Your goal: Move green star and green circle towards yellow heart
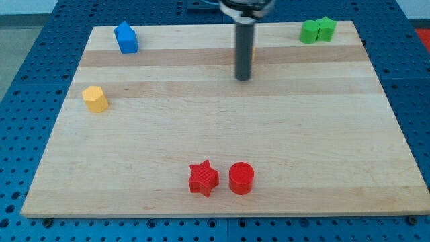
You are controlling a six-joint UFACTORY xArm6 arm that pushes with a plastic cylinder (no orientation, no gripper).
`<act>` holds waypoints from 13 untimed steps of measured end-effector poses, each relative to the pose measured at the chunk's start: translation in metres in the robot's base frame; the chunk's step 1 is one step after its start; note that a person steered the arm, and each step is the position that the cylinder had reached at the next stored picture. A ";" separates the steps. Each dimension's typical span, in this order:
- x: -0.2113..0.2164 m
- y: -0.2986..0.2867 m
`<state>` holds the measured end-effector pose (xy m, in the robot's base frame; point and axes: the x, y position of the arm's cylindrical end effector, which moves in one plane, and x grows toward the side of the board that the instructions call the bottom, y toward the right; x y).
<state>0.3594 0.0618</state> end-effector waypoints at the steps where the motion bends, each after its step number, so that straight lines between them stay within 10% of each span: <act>1: -0.001 0.076; 5: -0.093 0.226; 8: -0.158 0.216; 13: -0.110 0.118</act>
<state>0.2491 0.1799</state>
